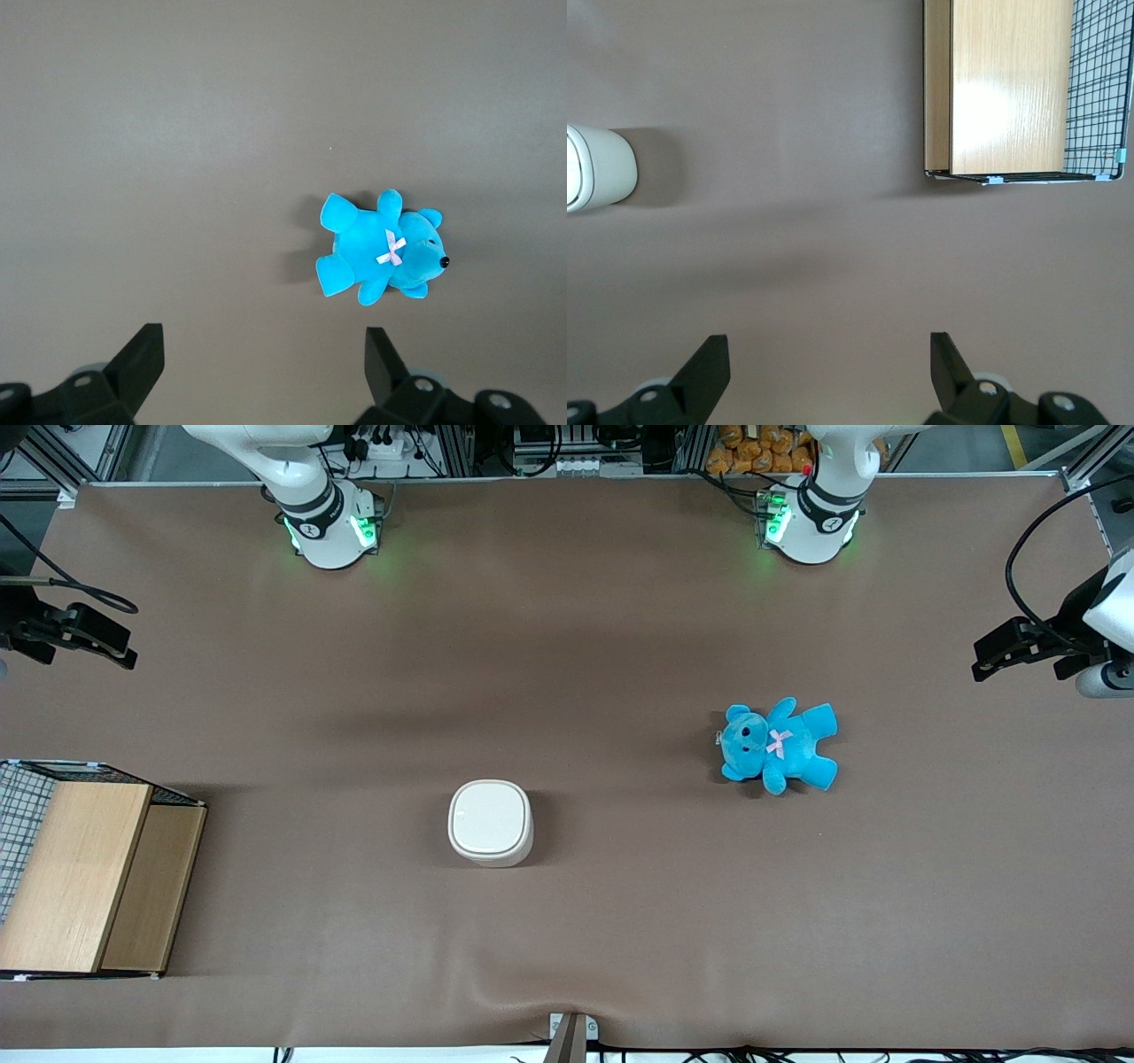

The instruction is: Open trash can with right arm

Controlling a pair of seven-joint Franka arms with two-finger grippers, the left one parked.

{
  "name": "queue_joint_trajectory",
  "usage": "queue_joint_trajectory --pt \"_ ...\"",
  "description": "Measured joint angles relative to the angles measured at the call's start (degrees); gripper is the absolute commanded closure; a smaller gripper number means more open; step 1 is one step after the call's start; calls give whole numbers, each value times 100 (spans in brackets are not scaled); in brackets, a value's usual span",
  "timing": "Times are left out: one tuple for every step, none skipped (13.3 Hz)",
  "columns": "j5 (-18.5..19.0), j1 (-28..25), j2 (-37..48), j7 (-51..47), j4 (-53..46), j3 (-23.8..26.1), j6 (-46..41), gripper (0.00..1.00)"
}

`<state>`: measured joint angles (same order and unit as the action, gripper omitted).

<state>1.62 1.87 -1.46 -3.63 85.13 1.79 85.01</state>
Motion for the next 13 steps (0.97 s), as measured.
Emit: queue_joint_trajectory --pt "-13 0 -31 0 3 5 0 0" --pt "-54 -1 -73 1 10 12 0 0" --pt "-131 -3 -115 3 18 18 0 0" --pt "-216 -9 -153 3 20 28 1 0" --pt "-277 -23 -188 3 20 46 4 0" --pt "-296 -50 -229 5 21 74 9 0" --pt "-307 -86 -286 7 22 100 21 0" --pt "-338 -124 -366 7 24 121 65 0" --pt "-379 -172 -466 7 26 140 154 0" --pt "-397 -234 -586 7 28 167 271 0" --pt "-400 -307 -705 5 29 184 375 2" --pt "-400 -374 -826 -1 30 195 451 14" --pt "-400 -422 -951 -7 29 201 489 21"
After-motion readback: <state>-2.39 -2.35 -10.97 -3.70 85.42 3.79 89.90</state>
